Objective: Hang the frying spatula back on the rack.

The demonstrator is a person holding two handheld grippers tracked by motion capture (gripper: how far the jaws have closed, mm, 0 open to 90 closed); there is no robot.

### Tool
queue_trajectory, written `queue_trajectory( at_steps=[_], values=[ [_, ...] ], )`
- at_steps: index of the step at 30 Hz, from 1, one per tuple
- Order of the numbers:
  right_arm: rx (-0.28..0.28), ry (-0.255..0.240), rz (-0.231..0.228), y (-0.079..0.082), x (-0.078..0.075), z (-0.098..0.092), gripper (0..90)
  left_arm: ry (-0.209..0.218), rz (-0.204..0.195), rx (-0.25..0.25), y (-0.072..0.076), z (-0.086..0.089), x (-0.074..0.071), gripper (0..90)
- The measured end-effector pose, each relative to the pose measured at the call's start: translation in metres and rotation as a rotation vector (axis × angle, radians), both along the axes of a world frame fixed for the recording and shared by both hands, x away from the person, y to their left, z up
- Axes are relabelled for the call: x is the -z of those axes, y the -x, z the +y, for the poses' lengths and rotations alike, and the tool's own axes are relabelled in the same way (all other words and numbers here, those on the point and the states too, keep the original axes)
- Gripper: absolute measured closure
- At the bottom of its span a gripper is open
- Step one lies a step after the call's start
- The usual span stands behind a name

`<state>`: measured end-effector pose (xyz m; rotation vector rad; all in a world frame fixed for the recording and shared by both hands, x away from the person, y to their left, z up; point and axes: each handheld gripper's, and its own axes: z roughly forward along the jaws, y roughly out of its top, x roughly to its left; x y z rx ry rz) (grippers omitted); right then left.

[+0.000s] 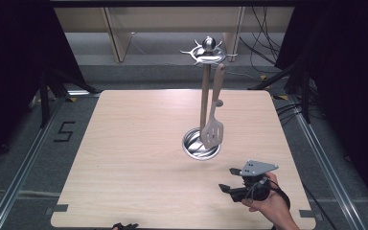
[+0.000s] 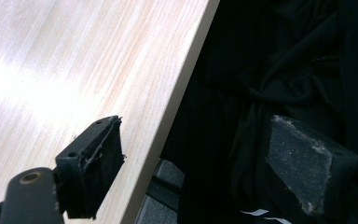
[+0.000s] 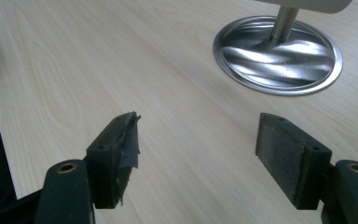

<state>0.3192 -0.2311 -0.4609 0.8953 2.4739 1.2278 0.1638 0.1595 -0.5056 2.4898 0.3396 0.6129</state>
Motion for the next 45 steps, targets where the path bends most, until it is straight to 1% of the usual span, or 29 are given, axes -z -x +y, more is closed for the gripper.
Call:
queue_trajectory(
  at_steps=[2,3,4,5,6,7,8,10,12,13,16,17,19,20,21,22,25,27,28,29,30,31,33,37,40,42,43,44,45],
  values=[
    [-0.012,0.004,-0.001,0.001,0.001,0.0,30.7,-0.001,-0.001,-0.001,0.0,0.0,0.0,17.3],
    [-0.004,0.002,0.012,0.003,0.002,0.001,30.6,-0.001,0.0,-0.002,0.0,0.0,0.0,17.3],
    [-0.01,0.004,0.005,0.003,0.003,0.001,30.5,-0.001,-0.001,-0.002,0.0,0.0,0.0,17.3],
    [-0.009,0.007,0.016,0.005,0.003,0.001,30.4,-0.001,-0.002,-0.002,0.0,0.0,0.0,17.3],
    [-0.015,0.006,0.009,0.005,0.004,0.001,30.2,0.0,0.0,0.0,0.0,0.0,0.0,17.3],
    [-0.004,0.0,0.026,0.008,0.004,0.002,30.2,0.0,0.0,0.0,0.0,0.0,0.0,17.3],
    [-0.014,0.007,0.01,0.008,0.005,0.001,30.1,-0.001,-0.001,-0.001,0.0,0.0,0.0,17.3],
    [-0.008,0.004,0.018,0.01,0.006,0.001,30.0,-0.001,-0.002,-0.002,0.0,0.0,0.0,17.3],
    [-0.023,0.007,0.005,0.011,0.008,0.0,29.9,-0.001,0.0,0.0,0.0,0.0,0.0,17.3],
    [-0.008,0.005,0.022,0.015,0.009,-0.001,29.7,-0.001,0.0,-0.001,0.0,0.0,0.0,17.3],
    [-0.008,0.007,0.028,0.017,0.011,-0.004,29.5,-0.002,-0.001,-0.002,0.0,0.0,0.0,17.3],
    [-0.007,0.004,0.025,0.019,0.012,-0.006,29.5,-0.002,0.016,0.008,0.0,0.001,-0.001,17.3],
    [-0.012,0.003,0.033,0.021,0.013,-0.008,29.1,0.002,0.006,-0.001,0.001,0.001,-0.002,17.3],
    [0.007,-0.009,0.046,0.024,0.014,-0.008,29.0,0.0,0.007,-0.002,0.001,0.001,-0.001,17.3],
    [-0.007,0.007,0.018,0.023,0.015,-0.01,28.8,0.0,0.02,0.012,0.0,0.001,-0.001,17.3],
    [-0.003,0.005,0.025,0.024,0.016,-0.01,28.7,-0.002,0.007,0.002,0.0,0.0,0.0,17.3],
    [0.007,0.007,0.031,0.026,0.017,-0.012,28.3,-0.001,0.009,0.005,0.0,0.0,0.0,17.3],
    [0.016,0.009,0.052,0.029,0.018,-0.012,28.0,0.0,0.0,-0.002,0.0,0.0,0.001,17.3],
    [0.007,0.014,0.027,0.028,0.019,-0.013,28.0,0.0,0.0,-0.002,0.0,0.0,0.001,17.3],
    [0.009,0.021,0.035,0.029,0.019,-0.013,27.9,-0.002,0.02,0.009,0.0,0.001,-0.001,17.3],
    [0.008,0.018,0.037,0.03,0.02,-0.013,27.8,0.003,0.017,0.009,0.0,0.0,0.0,17.3],
    [0.01,0.016,0.034,0.03,0.02,-0.013,27.7,0.002,-0.002,-0.005,0.0,-0.001,0.001,17.3],
    [-0.003,0.018,0.03,0.031,0.021,-0.013,27.6,0.001,0.001,-0.002,0.0,0.0,0.001,17.4],
    [0.002,0.015,0.033,0.033,0.022,-0.014,27.0,0.0,0.0,-0.003,0.0,0.0,0.001,17.3],
    [0.026,0.014,0.054,0.036,0.023,-0.014,26.4,0.001,0.009,0.001,0.0,0.0,0.0,17.3],
    [0.021,0.019,0.046,0.035,0.024,-0.016,26.1,0.001,0.017,0.005,0.0,0.001,-0.001,17.3],
    [0.024,0.012,0.068,0.036,0.024,-0.015,25.6,0.0,0.009,-0.004,0.001,0.001,-0.001,17.3],
    [0.024,0.012,0.068,0.036,0.024,-0.015,25.6,0.0,0.009,-0.004,0.001,0.001,-0.001,17.3],
    [0.026,0.009,0.051,0.036,0.024,-0.017,25.3,0.0,0.005,-0.003,0.001,0.001,-0.002,17.3]
  ],
)
